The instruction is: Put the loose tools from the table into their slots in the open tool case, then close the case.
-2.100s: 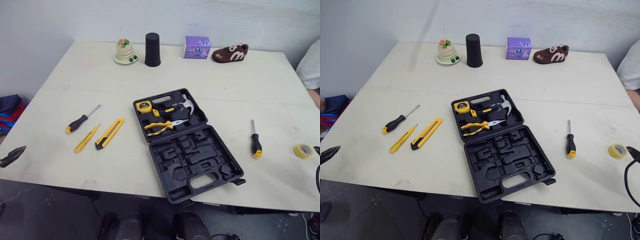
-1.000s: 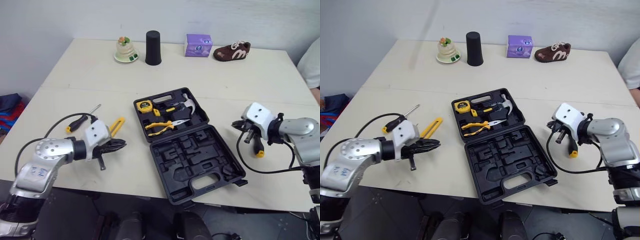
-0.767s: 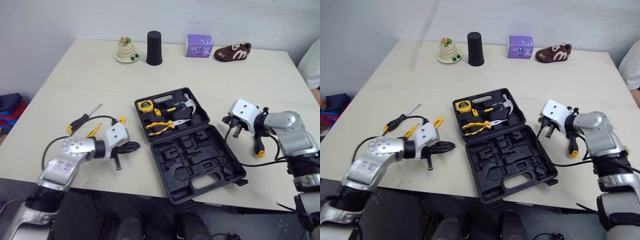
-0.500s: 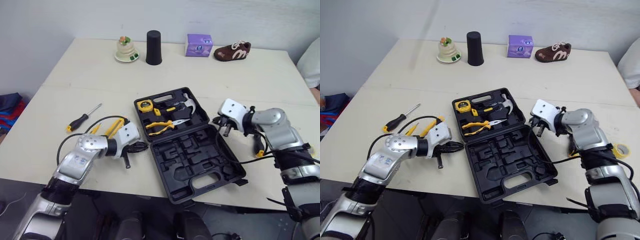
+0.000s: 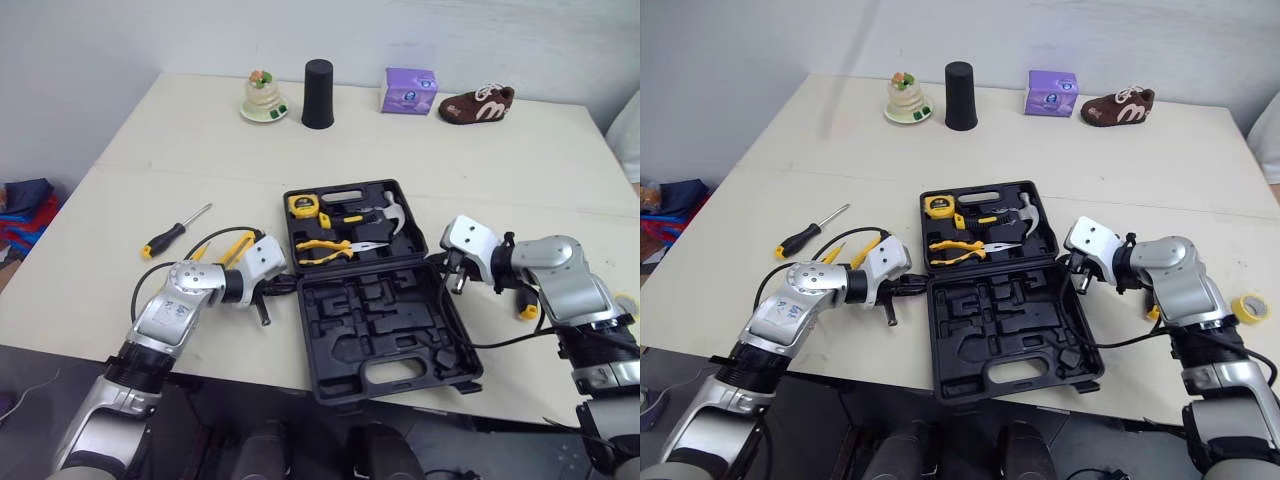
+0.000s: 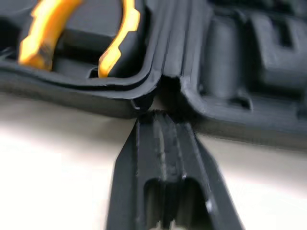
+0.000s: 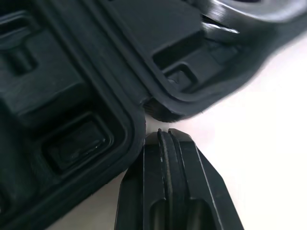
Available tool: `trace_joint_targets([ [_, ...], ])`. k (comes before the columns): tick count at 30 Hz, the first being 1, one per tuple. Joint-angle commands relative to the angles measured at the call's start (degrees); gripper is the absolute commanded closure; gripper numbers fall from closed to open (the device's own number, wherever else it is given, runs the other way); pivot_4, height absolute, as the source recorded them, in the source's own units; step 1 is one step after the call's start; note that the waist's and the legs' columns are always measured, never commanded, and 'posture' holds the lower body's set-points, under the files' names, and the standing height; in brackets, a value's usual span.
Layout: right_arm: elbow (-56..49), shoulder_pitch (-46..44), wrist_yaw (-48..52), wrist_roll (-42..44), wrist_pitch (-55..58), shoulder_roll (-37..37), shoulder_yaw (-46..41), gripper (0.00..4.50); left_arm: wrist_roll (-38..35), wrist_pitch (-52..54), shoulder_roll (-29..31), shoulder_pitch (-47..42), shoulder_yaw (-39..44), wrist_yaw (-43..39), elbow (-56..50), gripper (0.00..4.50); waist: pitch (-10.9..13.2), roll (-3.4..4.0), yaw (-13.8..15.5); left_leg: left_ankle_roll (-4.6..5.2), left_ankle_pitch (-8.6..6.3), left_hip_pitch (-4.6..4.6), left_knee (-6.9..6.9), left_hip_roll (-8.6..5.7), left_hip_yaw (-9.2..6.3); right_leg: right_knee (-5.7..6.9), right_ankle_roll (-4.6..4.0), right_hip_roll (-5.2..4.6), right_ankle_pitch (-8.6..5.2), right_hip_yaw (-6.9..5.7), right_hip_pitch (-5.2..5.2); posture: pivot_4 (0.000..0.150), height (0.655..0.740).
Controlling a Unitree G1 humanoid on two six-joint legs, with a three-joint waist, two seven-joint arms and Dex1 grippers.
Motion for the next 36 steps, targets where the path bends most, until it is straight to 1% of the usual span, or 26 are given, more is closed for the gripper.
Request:
trace_joint_targets([
  [1,-9.3,4.1,2.2,4.1,3.1,-1.0,-1.5,4.50,-0.4,-2.8,-2.0,-2.3,0.1,-0.3,-0.5,4.48,0.0,0.00,0.4,0.01,0.00,-0.03,0.01,0.00,-0.06,-0.01,0.00,0.00,0.00,-0.05,0.00,0.150,0.7341],
  [7,-15.1,8.9,-0.1,4.8,6.6,-1.1,-3.5,4.50,0.5,-4.3,-3.7,-4.3,-0.6,-1.9,2.4,4.48,0.0,-0.01,1.3,0.06,-0.03,-0.08,0.07,-0.06,-0.03,-0.09,0.07,0.00,0.04,-0.04,0.01,0.150,0.7341],
  [11,-15.7,10.6,-2.7,3.8,6.0,-1.1,-4.6,4.50,1.2,-4.4,-3.4,-4.0,-0.9,-3.1,2.7,4.48,0.0,-0.01,1.3,0.06,-0.03,-0.08,0.04,-0.06,-0.04,-0.10,0.07,0.00,0.04,-0.05,0.01,0.150,0.7341],
  [14,-14.2,11.3,-3.8,2.8,3.6,-1.8,-4.8,4.50,1.3,-3.8,-1.8,-2.1,-0.2,-3.6,1.3,4.48,0.0,-0.01,1.3,0.06,-0.03,-0.07,0.05,-0.07,-0.04,-0.10,0.07,0.00,0.04,-0.05,0.02,0.150,0.7341],
  [17,-13.3,12.2,-3.9,2.9,1.7,-2.6,-5.4,4.50,1.7,-3.6,-0.1,-0.5,1.6,-2.3,-0.1,4.48,0.0,-0.01,1.2,0.06,-0.03,-0.07,0.04,-0.07,-0.04,-0.10,0.07,0.00,0.04,-0.05,0.02,0.150,0.7341],
  [20,-15.5,15.7,-2.7,6.6,4.3,-5.0,-10.9,4.50,0.9,-4.2,4.0,2.2,6.9,-1.3,-3.4,4.48,0.0,-0.01,1.2,0.05,-0.03,-0.06,0.02,-0.05,-0.04,-0.10,0.07,0.00,0.04,-0.04,0.02,0.150,0.7341],
  [22,-18.2,18.8,-1.1,11.5,6.7,-6.8,-17.6,4.50,-3.0,-3.8,6.7,5.0,11.8,-3.2,-7.2,4.48,0.0,0.00,1.2,0.06,-0.03,-0.08,0.01,-0.05,-0.05,-0.11,0.07,0.00,0.04,-0.05,0.00,0.150,0.7341],
  [23,-19.4,20.8,0.1,13.7,6.1,-7.7,-21.3,4.18,-6.6,-3.2,8.3,7.1,15.3,-5.4,-9.4,4.19,0.0,0.01,1.2,0.06,-0.03,-0.08,-0.02,-0.04,-0.06,-0.12,0.07,0.00,0.04,-0.05,0.02,0.150,0.7341],
  [24,-21.3,23.2,3.0,17.9,6.3,-8.1,-25.3,3.84,-10.0,-3.6,9.6,9.4,18.7,-7.8,-11.3,3.86,0.0,0.03,1.1,0.07,-0.04,-0.08,-0.02,-0.04,-0.06,-0.15,0.07,-0.01,0.04,-0.05,0.02,0.150,0.7341],
  [26,-24.1,27.1,6.2,23.2,7.6,-8.9,-31.0,3.06,-14.2,-3.7,11.4,12.7,23.1,-10.2,-13.8,3.14,0.1,0.04,1.1,0.10,-0.08,0.01,-0.06,-0.01,-0.06,-0.25,0.07,-0.01,0.04,-0.05,0.15,0.150,0.7341],
  [28,-25.5,35.8,8.5,21.7,8.0,-11.3,-39.2,2.05,-14.9,-3.3,13.6,18.1,31.1,-8.3,-13.7,2.22,0.1,0.08,1.2,0.12,-0.12,0.18,-0.04,0.01,-0.16,-0.35,0.07,-0.02,0.04,-0.12,0.41,0.150,0.7341],
  [29,-25.2,39.8,8.7,20.1,5.7,-11.2,-42.9,1.36,-14.7,-3.6,14.3,20.3,36.0,-6.4,-12.3,1.60,0.1,0.08,1.3,0.17,-0.19,0.21,-0.08,0.02,-0.18,-0.42,0.07,-0.03,0.04,-0.11,0.44,0.150,0.7341],
  [30,-25.0,42.5,8.6,19.2,3.8,-10.9,-45.3,1.08,-14.8,-3.9,14.8,21.8,39.1,-5.0,-11.6,1.32,0.1,0.07,1.3,0.18,-0.21,0.23,-0.09,0.02,-0.19,-0.43,0.07,-0.03,0.04,-0.12,0.46,0.150,0.7341],
  [31,-24.0,43.3,6.7,20.8,3.9,-8.9,-47.5,0.50,-15.6,-2.9,14.8,22.6,42.7,-2.7,-9.1,0.81,0.1,0.05,1.3,0.21,-0.23,0.19,-0.11,0.02,-0.22,-0.53,0.07,-0.02,0.04,-0.16,0.46,0.150,0.7341],
  [33,-21.2,45.6,5.7,22.5,1.2,-5.4,-50.2,0.49,-15.9,-3.3,15.2,24.8,48.2,-0.3,-2.9,0.02,0.1,0.03,1.2,0.27,-0.27,0.20,-0.07,0.02,-0.21,-0.56,0.09,-0.03,0.05,-0.17,0.49,0.150,0.7341],
  [34,-19.7,46.0,5.7,23.5,-0.8,-3.5,-51.6,0.49,-14.6,-5.3,15.8,26.6,49.8,0.0,-0.3,0.02,0.1,0.04,1.1,0.60,-0.48,0.20,-0.09,0.02,-0.18,-0.56,0.15,-0.04,0.08,-0.13,0.48,0.150,0.7341],
  [36,-17.9,47.2,5.0,23.8,-2.2,-2.1,-53.4,0.49,-13.5,-7.7,16.9,28.8,51.6,0.3,2.4,0.02,0.1,0.07,0.9,0.62,-0.62,0.28,-0.09,0.02,-0.10,-0.56,0.17,-0.06,0.09,-0.03,0.49,0.150,0.7341],
])
